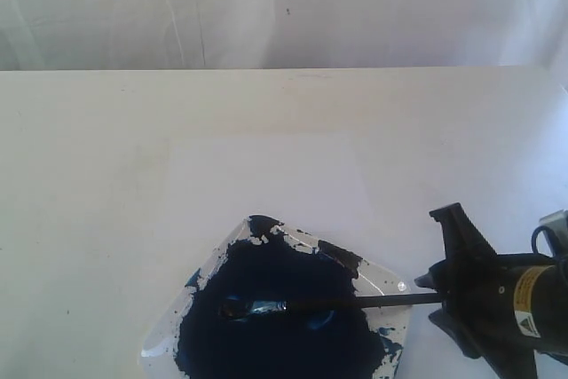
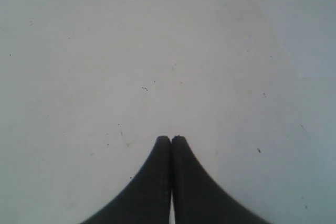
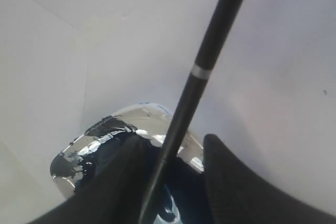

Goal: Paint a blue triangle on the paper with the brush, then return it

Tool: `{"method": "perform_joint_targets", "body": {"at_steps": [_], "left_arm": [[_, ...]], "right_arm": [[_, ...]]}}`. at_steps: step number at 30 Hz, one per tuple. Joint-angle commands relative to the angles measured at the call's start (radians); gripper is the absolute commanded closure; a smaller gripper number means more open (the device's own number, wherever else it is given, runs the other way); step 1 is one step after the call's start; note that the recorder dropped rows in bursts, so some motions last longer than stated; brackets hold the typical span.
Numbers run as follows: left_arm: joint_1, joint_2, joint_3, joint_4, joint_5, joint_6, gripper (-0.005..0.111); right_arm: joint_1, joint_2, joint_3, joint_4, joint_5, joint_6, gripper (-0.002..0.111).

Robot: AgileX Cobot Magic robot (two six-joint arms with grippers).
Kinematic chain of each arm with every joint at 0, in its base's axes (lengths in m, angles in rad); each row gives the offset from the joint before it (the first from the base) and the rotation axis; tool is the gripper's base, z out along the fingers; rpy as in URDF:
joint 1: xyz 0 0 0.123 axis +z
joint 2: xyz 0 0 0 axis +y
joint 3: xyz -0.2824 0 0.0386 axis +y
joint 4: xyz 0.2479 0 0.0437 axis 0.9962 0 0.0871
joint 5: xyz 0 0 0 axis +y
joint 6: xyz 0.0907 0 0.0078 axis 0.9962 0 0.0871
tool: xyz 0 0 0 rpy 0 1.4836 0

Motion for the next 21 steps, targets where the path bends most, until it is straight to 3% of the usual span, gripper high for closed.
{"method": "perform_joint_targets", "body": {"at_steps": [1,21], "left_arm": [[0.003,0.008,0.004,-0.003,0.0,-0.003,0.107],[0.003,0.008,0.004,-0.003,0.0,-0.003,0.107]], "right_arm": [[0.003,0.01,0.01,0.005,0.013,0.002,0.073],[-0.061,0.147,0.009,0.008,-0.105,0.002,0.073]]}}
